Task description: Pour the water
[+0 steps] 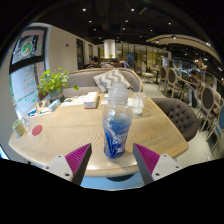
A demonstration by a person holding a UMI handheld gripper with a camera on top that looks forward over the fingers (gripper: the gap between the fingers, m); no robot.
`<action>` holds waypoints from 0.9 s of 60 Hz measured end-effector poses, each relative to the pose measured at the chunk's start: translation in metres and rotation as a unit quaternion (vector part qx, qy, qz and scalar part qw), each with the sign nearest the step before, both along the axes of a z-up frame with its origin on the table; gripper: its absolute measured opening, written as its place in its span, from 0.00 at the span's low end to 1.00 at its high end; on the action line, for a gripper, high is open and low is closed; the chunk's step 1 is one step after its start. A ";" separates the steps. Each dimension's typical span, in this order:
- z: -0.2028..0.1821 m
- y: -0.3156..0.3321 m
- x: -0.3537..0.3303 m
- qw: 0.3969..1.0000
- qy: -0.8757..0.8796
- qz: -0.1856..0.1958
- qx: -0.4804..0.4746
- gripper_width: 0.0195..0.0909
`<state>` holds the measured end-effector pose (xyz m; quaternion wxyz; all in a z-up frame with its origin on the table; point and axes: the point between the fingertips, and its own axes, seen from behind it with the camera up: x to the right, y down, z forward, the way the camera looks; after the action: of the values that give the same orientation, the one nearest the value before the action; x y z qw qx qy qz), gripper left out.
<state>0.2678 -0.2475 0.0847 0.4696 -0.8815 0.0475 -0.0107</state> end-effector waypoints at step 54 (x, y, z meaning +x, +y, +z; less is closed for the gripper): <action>0.025 0.085 0.002 0.990 -0.129 -0.011 0.055 0.25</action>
<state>0.2694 -0.1629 0.1094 0.5197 -0.8449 -0.0035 -0.1266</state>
